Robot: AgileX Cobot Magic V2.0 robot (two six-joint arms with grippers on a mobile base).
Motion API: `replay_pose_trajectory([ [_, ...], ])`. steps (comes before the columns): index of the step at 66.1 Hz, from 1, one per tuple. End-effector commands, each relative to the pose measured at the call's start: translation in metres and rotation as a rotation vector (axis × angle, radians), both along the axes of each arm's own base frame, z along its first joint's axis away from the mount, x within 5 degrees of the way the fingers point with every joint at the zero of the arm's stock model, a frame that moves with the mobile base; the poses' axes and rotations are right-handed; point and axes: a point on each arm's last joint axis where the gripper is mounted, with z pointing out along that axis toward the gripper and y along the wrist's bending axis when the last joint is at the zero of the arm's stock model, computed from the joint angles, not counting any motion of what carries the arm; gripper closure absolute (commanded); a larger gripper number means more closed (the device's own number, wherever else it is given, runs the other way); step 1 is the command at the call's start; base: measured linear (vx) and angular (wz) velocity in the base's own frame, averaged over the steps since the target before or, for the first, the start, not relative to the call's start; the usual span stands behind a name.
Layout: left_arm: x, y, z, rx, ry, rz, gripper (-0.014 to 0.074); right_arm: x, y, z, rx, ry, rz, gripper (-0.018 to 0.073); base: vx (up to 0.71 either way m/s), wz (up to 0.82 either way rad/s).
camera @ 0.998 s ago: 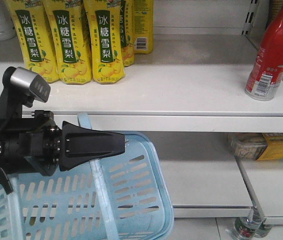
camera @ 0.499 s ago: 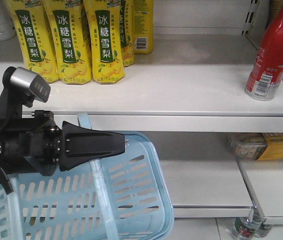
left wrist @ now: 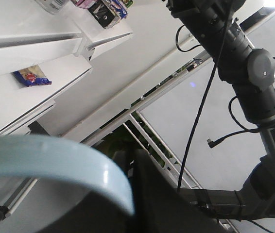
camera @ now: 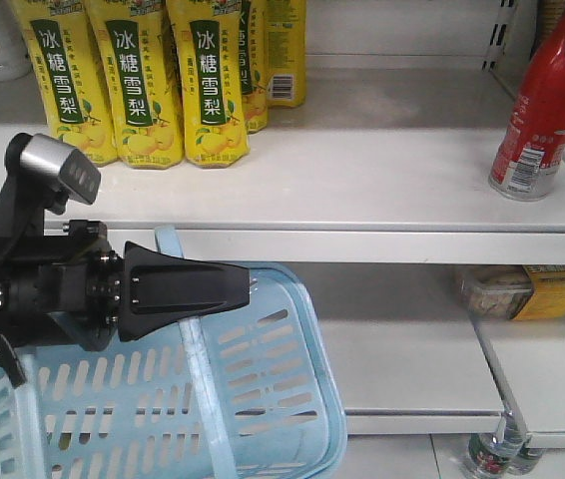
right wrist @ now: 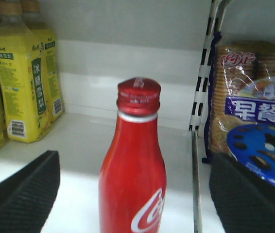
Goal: Place coke in basket with both arms
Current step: 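Move the right gripper toward the red Coca-Cola bottle, then grasp the bottle neck with the right gripper and lift it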
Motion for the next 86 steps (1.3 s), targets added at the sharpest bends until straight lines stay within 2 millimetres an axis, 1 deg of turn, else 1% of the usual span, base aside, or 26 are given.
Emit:
replay_pose_trajectory([
  [1,-0.018,0.000,0.031,-0.187,-0.074,-0.139,0.0602,0.007,-0.003,0.022,-0.001,-0.112,-0.036,-0.0035,0.00,0.00],
  [10,-0.018,0.000,0.031,-0.187,-0.074,-0.139,0.0602,0.025,-0.003,0.027,-0.001,-0.106,-0.034,-0.0035,0.00,0.00],
  [18,-0.018,0.000,0.031,-0.187,-0.074,-0.139,0.0602,0.040,-0.002,0.027,0.019,-0.087,-0.029,-0.0029,0.00,0.00],
  [22,-0.018,0.000,0.031,-0.187,-0.074,-0.139,0.0602,0.046,-0.001,0.026,0.031,-0.081,-0.028,-0.0013,0.00,0.00],
  [26,-0.018,0.000,0.031,-0.187,-0.074,-0.139,0.0602,0.050,-0.001,0.026,0.037,-0.077,-0.027,0.0026,0.00,0.00],
  [33,-0.018,0.000,0.031,-0.187,-0.074,-0.139,0.0602,0.051,-0.001,0.026,0.040,-0.074,-0.025,0.0172,0.00,0.00],
  [44,-0.018,0.000,0.031,-0.187,-0.074,-0.139,0.0602,0.047,0.000,0.027,0.036,-0.065,-0.013,0.0495,0.00,0.00],
  [45,-0.018,0.000,0.031,-0.187,-0.074,-0.139,0.0602,0.047,0.000,0.026,0.034,-0.060,-0.009,0.0538,0.00,0.00],
  [46,-0.018,0.000,0.031,-0.187,-0.074,-0.139,0.0602,0.046,0.001,0.026,0.033,-0.050,-0.002,0.0566,0.00,0.00],
  [47,-0.018,0.000,0.031,-0.187,-0.074,-0.139,0.0602,0.045,0.002,0.026,0.033,-0.044,0.004,0.0576,0.00,0.00],
  [53,-0.018,0.000,0.031,-0.187,-0.074,-0.139,0.0602,0.035,0.005,0.026,0.016,-0.006,0.046,0.0570,0.00,0.00],
  [59,-0.018,0.000,0.031,-0.187,-0.074,-0.139,0.0602,0.014,0.010,0.031,-0.032,0.025,0.113,0.0566,0.00,0.00],
  [64,-0.018,0.000,0.031,-0.187,-0.074,-0.139,0.0602,-0.008,0.013,0.038,-0.039,0.021,0.156,0.0564,0.00,0.00],
  [68,-0.018,0.000,0.031,-0.187,-0.074,-0.139,0.0602,-0.029,0.015,0.048,-0.011,-0.012,0.185,0.0564,0.00,0.00],
  [74,-0.018,0.000,0.031,-0.187,-0.074,-0.139,0.0602,-0.058,0.021,0.057,0.027,-0.031,0.251,0.0564,0.00,0.00],
  [81,-0.018,0.000,0.031,-0.187,-0.074,-0.139,0.0602,-0.079,0.029,0.054,0.055,0.028,0.361,0.0564,0.00,0.00],
  [86,-0.018,0.000,0.031,-0.187,-0.074,-0.139,0.0602,-0.083,0.036,0.045,0.080,0.089,0.439,0.0564,0.00,0.00],
])
